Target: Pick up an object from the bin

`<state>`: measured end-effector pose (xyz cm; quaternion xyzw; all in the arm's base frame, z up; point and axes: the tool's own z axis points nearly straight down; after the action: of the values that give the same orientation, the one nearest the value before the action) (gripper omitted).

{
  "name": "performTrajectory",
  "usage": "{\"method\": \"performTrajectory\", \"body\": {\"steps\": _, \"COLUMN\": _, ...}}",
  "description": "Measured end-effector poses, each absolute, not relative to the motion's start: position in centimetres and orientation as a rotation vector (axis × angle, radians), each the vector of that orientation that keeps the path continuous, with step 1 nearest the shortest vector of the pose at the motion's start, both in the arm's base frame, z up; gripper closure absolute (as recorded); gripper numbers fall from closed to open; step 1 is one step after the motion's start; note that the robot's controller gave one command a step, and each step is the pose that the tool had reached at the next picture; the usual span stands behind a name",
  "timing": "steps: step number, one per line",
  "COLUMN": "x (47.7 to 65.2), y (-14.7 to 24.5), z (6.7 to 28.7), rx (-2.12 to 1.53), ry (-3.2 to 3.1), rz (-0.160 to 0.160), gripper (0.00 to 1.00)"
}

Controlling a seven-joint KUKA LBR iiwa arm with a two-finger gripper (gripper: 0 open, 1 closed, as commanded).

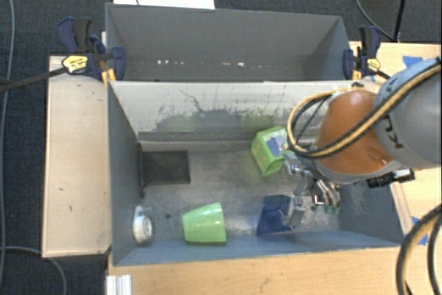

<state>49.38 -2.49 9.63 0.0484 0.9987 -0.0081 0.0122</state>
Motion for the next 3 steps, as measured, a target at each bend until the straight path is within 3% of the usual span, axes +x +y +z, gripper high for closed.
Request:
{"method": "performTrajectory", "body": {"steps": 1, "x": 50.16, "y": -2.27, "z": 10.21, "rx": 0.139, "ry": 3.089, "rz": -0.017, "gripper": 1.0}}
{"method": "performTrajectory", "body": {"steps": 3, "x": 50.16, "y": -2.27, "z": 10.21, "rx": 0.137, "ry": 3.089, "rz": -0.017, "gripper": 1.0}}
